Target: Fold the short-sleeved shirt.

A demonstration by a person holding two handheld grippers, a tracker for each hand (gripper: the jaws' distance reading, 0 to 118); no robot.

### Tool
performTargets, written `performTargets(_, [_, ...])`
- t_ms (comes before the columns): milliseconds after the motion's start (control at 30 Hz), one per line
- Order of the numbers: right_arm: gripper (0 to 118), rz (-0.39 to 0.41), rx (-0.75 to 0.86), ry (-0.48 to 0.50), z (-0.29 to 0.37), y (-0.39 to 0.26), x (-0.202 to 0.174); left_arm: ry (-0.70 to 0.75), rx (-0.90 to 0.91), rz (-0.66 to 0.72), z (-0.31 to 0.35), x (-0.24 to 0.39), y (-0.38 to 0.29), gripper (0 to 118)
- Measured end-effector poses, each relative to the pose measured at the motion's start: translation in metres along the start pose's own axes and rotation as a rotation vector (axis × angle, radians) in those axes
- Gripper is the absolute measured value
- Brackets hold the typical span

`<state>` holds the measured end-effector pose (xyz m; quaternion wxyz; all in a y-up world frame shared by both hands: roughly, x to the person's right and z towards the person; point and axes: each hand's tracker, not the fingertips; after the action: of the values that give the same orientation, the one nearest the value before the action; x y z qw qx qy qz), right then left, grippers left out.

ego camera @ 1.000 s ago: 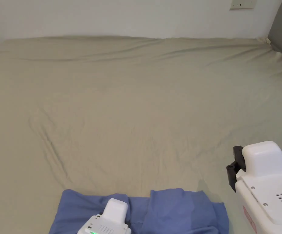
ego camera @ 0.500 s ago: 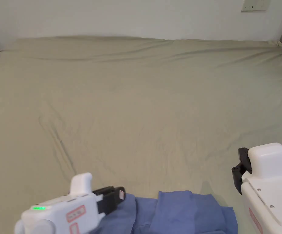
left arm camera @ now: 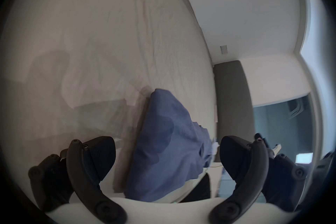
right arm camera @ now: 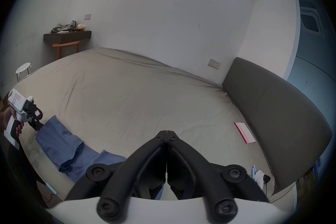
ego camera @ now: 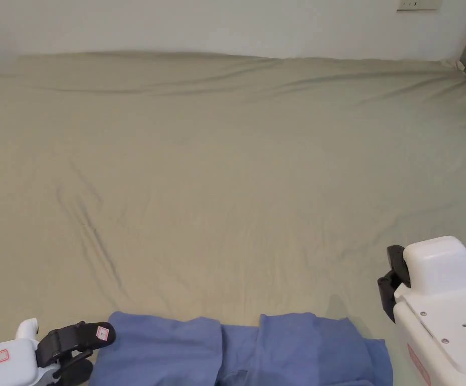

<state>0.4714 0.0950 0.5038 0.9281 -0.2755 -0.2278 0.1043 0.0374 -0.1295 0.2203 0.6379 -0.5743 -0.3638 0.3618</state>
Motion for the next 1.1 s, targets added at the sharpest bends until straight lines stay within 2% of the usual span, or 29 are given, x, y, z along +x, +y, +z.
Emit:
performTargets(67, [2, 0.003, -0.006, 0.003, -0.001, 0.000, -0.002, -0.053, -0.060, 0.062, -0.016, -0.001, -0.008, 113])
performTargets(133, [2, 0.012, -0.008, 0.008, -0.001, 0.000, -0.005, -0.168, -0.082, 0.102, -0.034, 0.007, -0.014, 113])
performTargets(200, [2, 0.021, -0.009, 0.014, -0.001, 0.001, -0.008, -0.157, -0.095, 0.077, -0.048, 0.018, -0.018, 113])
performTargets(233, [2, 0.024, -0.008, 0.016, -0.001, 0.002, -0.009, -0.127, -0.126, 0.047, -0.055, 0.026, -0.019, 103])
performTargets(267, [2, 0.027, -0.007, 0.018, -0.002, 0.003, -0.010, -0.008, -0.116, -0.001, -0.060, 0.033, -0.020, 75])
performTargets(300, [2, 0.030, -0.006, 0.019, -0.002, 0.003, -0.010, 0.189, -0.105, -0.088, -0.066, 0.041, -0.022, 27])
performTargets(333, [2, 0.031, -0.005, 0.020, -0.002, 0.004, -0.011, 0.318, -0.111, -0.164, -0.069, 0.033, -0.018, 12])
performTargets(367, [2, 0.031, -0.005, 0.021, -0.002, 0.005, -0.011, 0.214, -0.115, -0.170, -0.068, 0.034, -0.015, 12])
performTargets(400, [2, 0.031, -0.003, 0.022, -0.001, 0.006, -0.012, 0.212, -0.089, -0.167, -0.063, 0.043, -0.014, 12])
performTargets(467, [2, 0.032, 0.001, 0.022, 0.001, 0.007, -0.012, 0.347, -0.072, -0.293, -0.061, 0.061, -0.018, 12])
performTargets(567, [2, 0.036, 0.001, 0.022, 0.001, 0.006, -0.013, 0.416, -0.037, -0.456, -0.052, 0.074, -0.027, 12])
performTargets(733, [2, 0.037, 0.002, 0.024, 0.002, 0.006, -0.015, 0.455, 0.066, -0.478, -0.027, 0.083, -0.027, 12])
performTargets(833, [2, 0.041, 0.004, 0.026, 0.003, 0.006, -0.016, 0.587, 0.120, -0.548, -0.010, 0.087, -0.019, 12])
performTargets(933, [2, 0.040, 0.008, 0.029, 0.004, 0.007, -0.017, 0.660, 0.187, -0.574, 0.014, 0.093, -0.011, 12])
performTargets(1033, [2, 0.035, 0.013, 0.031, 0.004, 0.007, -0.017, 0.843, 0.278, -0.646, 0.037, 0.113, -0.010, 12])
performTargets(1100, [2, 0.036, 0.016, 0.032, 0.004, 0.008, -0.017, 0.927, 0.301, -0.644, 0.047, 0.125, -0.009, 12])
